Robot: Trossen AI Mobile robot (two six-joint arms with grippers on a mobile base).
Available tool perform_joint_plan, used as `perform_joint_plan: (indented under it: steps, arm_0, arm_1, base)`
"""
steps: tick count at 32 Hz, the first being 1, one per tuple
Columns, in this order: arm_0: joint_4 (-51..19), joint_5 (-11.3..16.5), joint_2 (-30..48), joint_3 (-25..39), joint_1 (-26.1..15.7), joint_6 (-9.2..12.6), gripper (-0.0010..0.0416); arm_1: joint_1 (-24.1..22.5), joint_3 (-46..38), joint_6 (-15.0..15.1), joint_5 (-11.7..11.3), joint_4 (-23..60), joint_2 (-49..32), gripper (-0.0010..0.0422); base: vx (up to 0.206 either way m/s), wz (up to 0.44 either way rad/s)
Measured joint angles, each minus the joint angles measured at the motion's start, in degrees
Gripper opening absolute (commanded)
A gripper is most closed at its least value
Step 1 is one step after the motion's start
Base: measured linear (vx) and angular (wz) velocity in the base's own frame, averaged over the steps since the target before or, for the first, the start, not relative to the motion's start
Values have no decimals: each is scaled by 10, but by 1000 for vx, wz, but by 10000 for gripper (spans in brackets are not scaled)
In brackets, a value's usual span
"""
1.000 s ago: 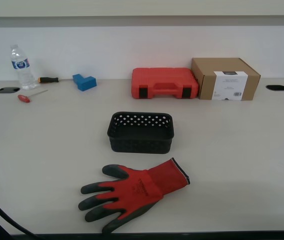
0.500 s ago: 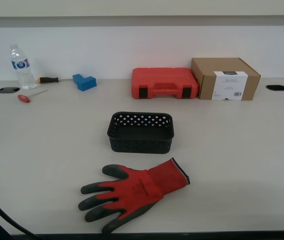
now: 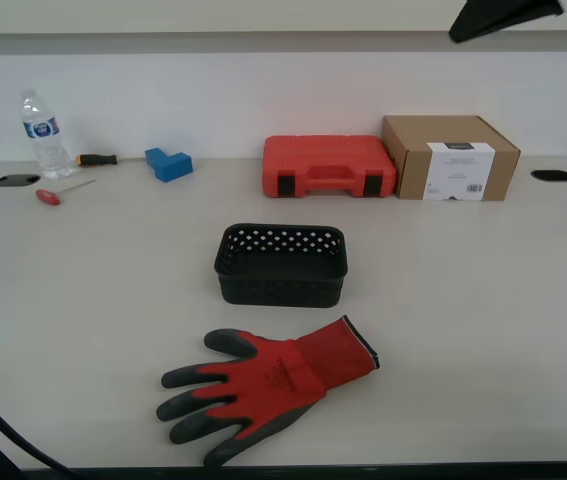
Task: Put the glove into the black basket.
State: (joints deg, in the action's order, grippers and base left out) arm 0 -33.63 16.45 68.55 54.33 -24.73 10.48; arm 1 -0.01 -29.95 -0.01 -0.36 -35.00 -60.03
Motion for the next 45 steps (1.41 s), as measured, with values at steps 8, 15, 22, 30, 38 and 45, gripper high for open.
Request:
perform_joint_plan:
  steps: [8, 15, 22, 30, 38, 45]
  arm_0:
    - [12, -4, 167, 0, -44, -21, 1]
    - [55, -8, 289, 2, -82, -25, 1]
    - [77, -11, 375, 24, -93, -28, 1]
    - [102, 5, 408, 26, -95, -27, 1]
    - [115, 9, 455, 24, -96, -79, 1]
    - [126, 46, 523, 31, -104, -88, 59]
  arm_1:
    - [0, 0, 0, 0, 0, 0, 0]
    - [0, 0, 0, 0, 1, 0, 0]
    - [0, 0, 0, -1, 1, 0, 0]
    - [0, 0, 0, -5, 0, 0, 0]
    - [0, 0, 0, -5, 1, 0, 0]
    - [0, 0, 0, -5, 1, 0, 0]
  base:
    - [0, 0]
    - [0, 0]
    - [0, 0]
    - [0, 0]
    - [0, 0]
    - [0, 0]
